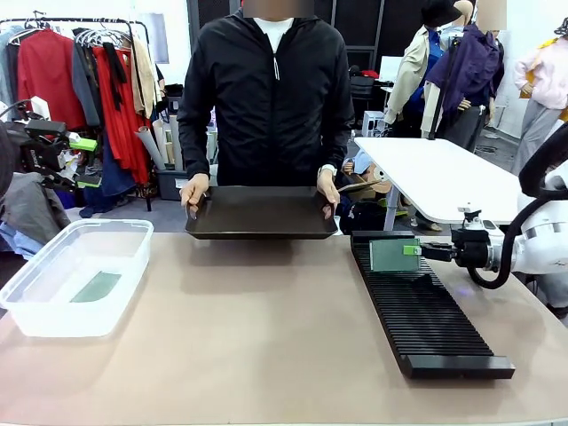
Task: Sort PCBs into racks and boxes based on the side picked up.
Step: If the short side of the Blank PCB is picked up, insert it into the PCB Rack ; if the long side is picked up, place it in the Organizing box.
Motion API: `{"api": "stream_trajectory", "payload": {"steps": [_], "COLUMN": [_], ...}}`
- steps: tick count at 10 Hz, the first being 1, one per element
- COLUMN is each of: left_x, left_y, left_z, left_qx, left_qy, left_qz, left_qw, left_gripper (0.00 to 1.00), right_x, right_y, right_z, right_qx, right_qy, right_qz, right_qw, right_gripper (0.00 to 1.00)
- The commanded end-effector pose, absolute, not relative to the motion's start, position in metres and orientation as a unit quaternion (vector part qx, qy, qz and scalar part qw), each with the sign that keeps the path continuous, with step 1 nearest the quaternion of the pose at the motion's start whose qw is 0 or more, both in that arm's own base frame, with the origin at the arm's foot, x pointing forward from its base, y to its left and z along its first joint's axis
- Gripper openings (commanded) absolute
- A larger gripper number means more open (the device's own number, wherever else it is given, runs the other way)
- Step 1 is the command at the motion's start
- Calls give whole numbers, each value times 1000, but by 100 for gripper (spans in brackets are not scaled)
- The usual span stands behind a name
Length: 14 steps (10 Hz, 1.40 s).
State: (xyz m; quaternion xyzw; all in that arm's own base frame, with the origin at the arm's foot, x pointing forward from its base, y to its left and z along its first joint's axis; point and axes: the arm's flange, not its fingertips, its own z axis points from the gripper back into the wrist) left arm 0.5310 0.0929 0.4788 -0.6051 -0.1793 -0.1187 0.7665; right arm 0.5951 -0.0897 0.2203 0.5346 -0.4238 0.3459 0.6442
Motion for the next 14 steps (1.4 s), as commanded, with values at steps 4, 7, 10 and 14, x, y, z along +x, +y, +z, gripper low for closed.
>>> {"api": "stream_trajectory", "payload": {"steps": [4,7,10,14], "left_x": [530,530,530,530], "left_y": [93,93,93,93], "left_z": [480,480,480,480], "left_qx": [-606,-606,-606,-606], "left_qy": [-185,-185,-185,-185], "left_qz": [-121,-121,-121,-121], "left_qw": [764,764,764,764], "left_gripper": [100,100,100,100], "right_x": [583,588,588,587], "right_y": [-78,-84,-84,-85], "right_z": [227,223,223,218], "right_qx": [514,528,528,530], "right_qy": [-454,-445,-445,-448], "right_qz": [348,336,336,332], "right_qw": [639,641,641,639], "right_gripper": [0,0,0,0]}}
